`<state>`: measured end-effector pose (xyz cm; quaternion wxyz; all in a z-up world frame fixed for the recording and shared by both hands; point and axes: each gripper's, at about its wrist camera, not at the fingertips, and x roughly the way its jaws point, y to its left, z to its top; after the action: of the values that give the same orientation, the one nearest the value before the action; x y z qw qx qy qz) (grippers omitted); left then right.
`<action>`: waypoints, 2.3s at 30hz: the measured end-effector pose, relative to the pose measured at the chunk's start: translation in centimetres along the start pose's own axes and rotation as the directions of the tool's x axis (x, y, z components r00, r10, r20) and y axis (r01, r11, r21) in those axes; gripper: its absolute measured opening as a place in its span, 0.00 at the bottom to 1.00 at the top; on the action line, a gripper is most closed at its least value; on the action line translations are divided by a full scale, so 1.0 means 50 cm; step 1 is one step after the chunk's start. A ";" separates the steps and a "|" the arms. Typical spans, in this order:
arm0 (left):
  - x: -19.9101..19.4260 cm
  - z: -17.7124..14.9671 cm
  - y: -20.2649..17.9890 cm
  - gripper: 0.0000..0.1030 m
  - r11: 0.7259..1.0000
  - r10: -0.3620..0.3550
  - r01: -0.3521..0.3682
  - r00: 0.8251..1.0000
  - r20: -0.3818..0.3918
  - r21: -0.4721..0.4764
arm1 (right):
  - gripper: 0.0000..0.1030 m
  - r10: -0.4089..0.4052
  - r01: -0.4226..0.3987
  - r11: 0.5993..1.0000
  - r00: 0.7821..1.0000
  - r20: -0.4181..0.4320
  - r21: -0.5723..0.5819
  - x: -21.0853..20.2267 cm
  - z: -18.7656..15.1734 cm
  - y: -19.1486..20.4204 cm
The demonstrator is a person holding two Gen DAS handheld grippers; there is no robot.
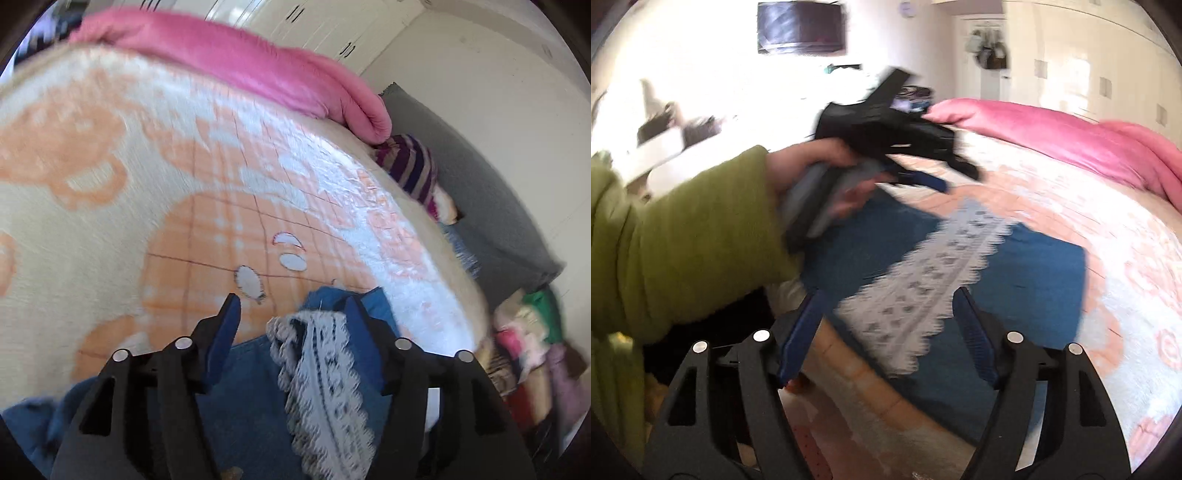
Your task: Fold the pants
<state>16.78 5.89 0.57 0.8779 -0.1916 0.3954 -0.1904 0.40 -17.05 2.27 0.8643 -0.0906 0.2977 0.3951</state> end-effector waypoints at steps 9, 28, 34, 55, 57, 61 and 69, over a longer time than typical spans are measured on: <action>-0.043 -0.149 -0.136 0.59 0.969 0.052 -0.041 0.998 -0.039 0.245 | 0.49 -0.046 0.094 0.968 0.978 -0.203 0.232 0.027 -0.075 -0.128; -0.062 -0.235 -0.160 0.71 0.917 0.178 -0.148 0.983 -0.046 0.371 | 0.72 -0.060 0.069 0.952 0.997 -0.040 0.299 -0.053 -0.051 -0.158; -0.077 -0.210 -0.173 0.73 0.931 0.149 -0.141 0.989 0.000 0.337 | 0.73 -0.128 0.138 0.965 0.990 -0.059 0.221 -0.025 0.027 -0.206; 0.020 -0.280 -0.228 0.73 0.877 0.198 -0.138 0.977 -0.085 0.460 | 0.68 -0.112 0.156 0.980 0.947 -0.300 0.127 0.220 0.069 -0.277; 0.021 -0.283 -0.231 0.73 0.873 0.205 -0.145 0.975 -0.082 0.465 | 0.70 -0.117 0.157 0.980 0.950 -0.290 0.121 0.221 0.066 -0.275; 0.017 -0.285 -0.241 0.73 0.877 0.205 -0.145 0.975 -0.083 0.459 | 0.75 -0.096 0.140 0.977 0.963 -0.252 0.163 0.207 0.066 -0.276; -0.019 -0.280 -0.244 0.77 0.895 0.200 -0.151 0.977 -0.074 0.419 | 0.84 -0.136 0.164 0.956 0.983 -0.127 0.244 0.112 0.073 -0.289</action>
<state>3.19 -6.69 -1.48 0.8879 0.0448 0.4120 -0.1998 15.53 -21.79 0.78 0.8788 -0.0233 0.3845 0.2818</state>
